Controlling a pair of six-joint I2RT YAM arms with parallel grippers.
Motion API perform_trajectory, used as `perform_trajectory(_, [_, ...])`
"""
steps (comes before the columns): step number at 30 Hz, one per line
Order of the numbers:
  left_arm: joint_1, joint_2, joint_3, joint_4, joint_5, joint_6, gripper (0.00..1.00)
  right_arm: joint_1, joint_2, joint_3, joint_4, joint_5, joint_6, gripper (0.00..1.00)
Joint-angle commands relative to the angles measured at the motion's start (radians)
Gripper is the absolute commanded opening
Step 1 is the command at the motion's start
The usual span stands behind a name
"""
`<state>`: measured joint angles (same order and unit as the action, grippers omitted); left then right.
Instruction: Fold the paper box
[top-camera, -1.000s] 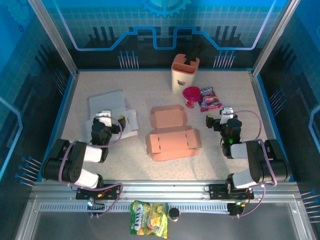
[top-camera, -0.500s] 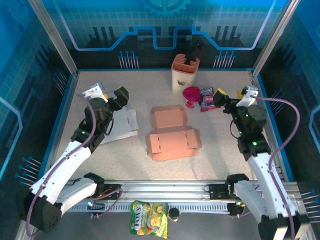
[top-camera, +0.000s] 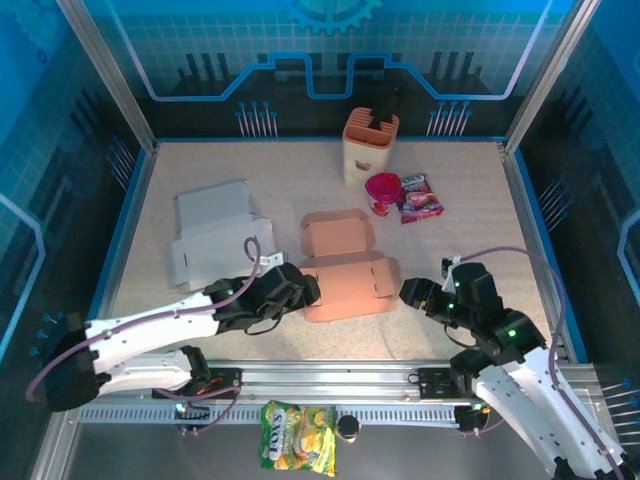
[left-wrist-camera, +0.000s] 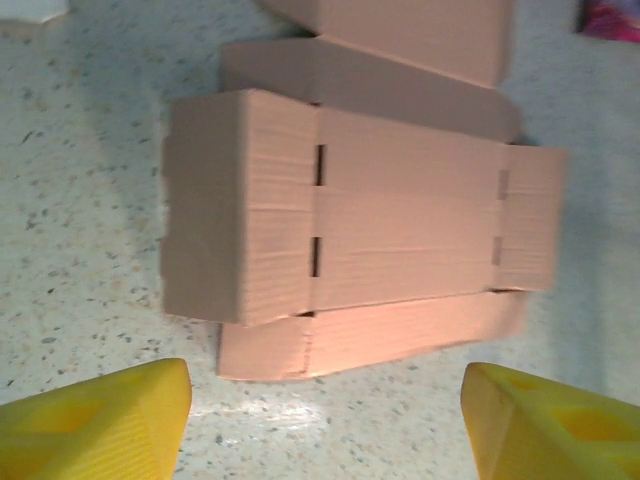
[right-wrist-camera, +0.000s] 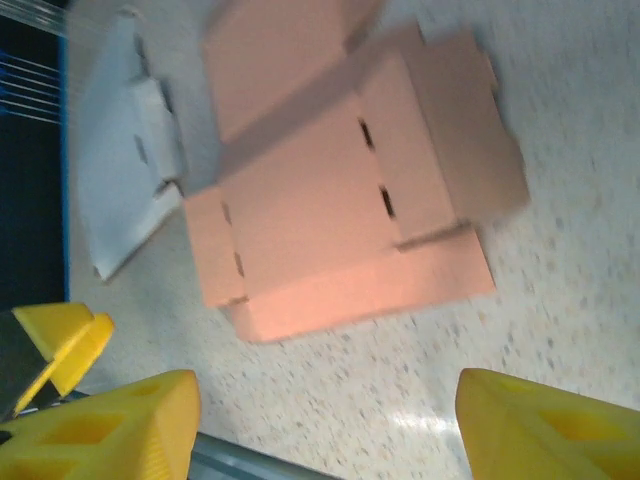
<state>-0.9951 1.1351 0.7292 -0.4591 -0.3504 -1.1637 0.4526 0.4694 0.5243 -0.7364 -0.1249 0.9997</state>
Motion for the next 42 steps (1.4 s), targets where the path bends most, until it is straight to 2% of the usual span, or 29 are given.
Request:
perform_trajectory(1, [-0.005, 0.016, 0.024, -0.028, -0.064, -0.045, 0.69, 0.04, -0.006, -0.084, 0.086, -0.017, 0.217, 0.66])
perform_trajectory(3, [0.012, 0.008, 0.014, -0.004, -0.079, -0.024, 0.69, 0.054, 0.004, -0.125, 0.158, -0.013, 0.274, 0.66])
perform_trajectory(6, [0.085, 0.006, -0.001, 0.03, -0.017, 0.008, 0.68, 0.061, 0.024, -0.174, 0.239, -0.001, 0.349, 0.64])
perform_trajectory(10, [0.141, -0.006, -0.047, 0.066, 0.011, 0.01, 0.67, 0.063, 0.056, -0.257, 0.39, 0.012, 0.456, 0.61])
perform_trajectory(13, [0.15, -0.012, -0.082, 0.115, 0.022, 0.015, 0.66, 0.063, 0.117, -0.296, 0.508, 0.016, 0.518, 0.59])
perform_trajectory(17, [0.162, 0.022, -0.098, 0.171, 0.048, 0.031, 0.6, 0.063, 0.212, -0.294, 0.609, 0.023, 0.549, 0.59])
perform_trajectory(27, [0.161, 0.211, -0.076, 0.263, 0.094, 0.033, 0.57, 0.023, 0.398, -0.305, 0.765, 0.033, 0.552, 0.55])
perform_trajectory(42, [0.161, 0.335, -0.033, 0.265, 0.101, 0.05, 0.54, -0.069, 0.553, -0.32, 0.913, -0.007, 0.482, 0.5])
